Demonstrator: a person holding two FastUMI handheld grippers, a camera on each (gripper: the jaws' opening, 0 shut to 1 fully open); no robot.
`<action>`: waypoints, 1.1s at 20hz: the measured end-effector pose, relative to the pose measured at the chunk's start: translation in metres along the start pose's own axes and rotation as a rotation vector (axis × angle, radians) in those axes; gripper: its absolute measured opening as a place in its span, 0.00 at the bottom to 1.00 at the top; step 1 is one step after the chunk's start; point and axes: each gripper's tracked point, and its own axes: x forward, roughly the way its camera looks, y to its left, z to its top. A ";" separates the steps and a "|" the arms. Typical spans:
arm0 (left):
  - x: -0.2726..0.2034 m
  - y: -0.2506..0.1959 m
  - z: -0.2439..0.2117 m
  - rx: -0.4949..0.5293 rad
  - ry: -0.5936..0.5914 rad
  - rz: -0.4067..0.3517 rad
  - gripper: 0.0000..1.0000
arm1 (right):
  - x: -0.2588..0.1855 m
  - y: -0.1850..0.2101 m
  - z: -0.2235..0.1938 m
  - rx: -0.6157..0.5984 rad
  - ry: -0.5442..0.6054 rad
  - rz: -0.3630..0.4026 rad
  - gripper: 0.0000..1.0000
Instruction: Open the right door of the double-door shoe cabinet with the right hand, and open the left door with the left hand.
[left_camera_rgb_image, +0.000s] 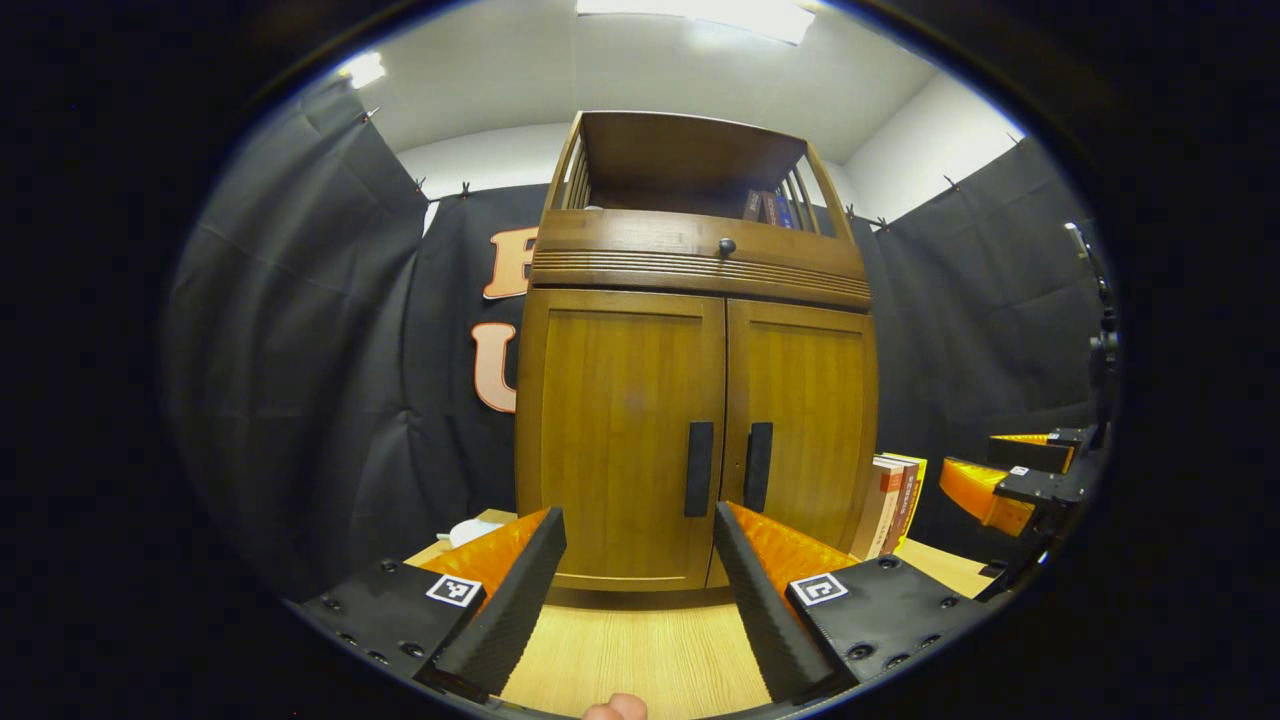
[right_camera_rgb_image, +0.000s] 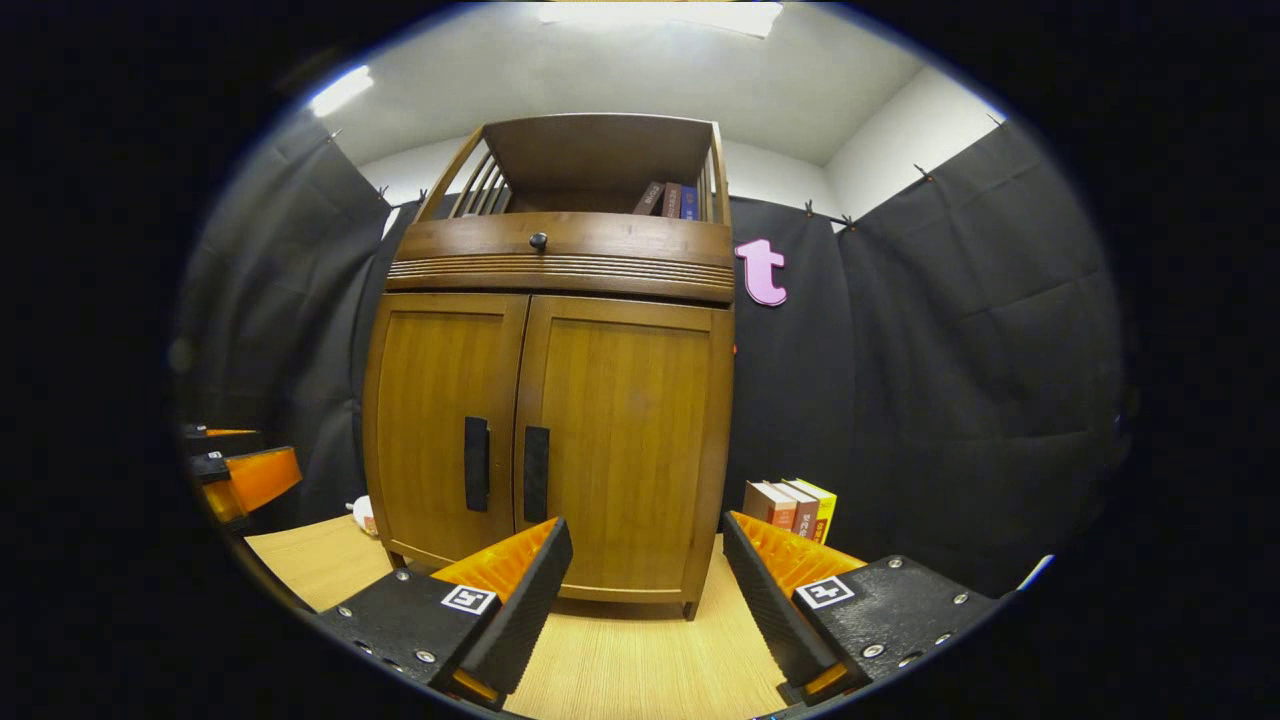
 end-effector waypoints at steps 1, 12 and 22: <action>0.000 0.003 -0.001 0.003 0.004 0.005 0.99 | 0.013 0.004 0.001 -0.003 -0.003 0.013 0.93; 0.001 0.019 -0.002 0.017 0.023 0.047 0.98 | 0.179 0.089 -0.037 0.022 0.067 0.157 0.93; 0.005 0.029 -0.003 0.018 0.035 0.066 0.99 | 0.229 0.124 -0.056 0.110 0.106 0.206 0.85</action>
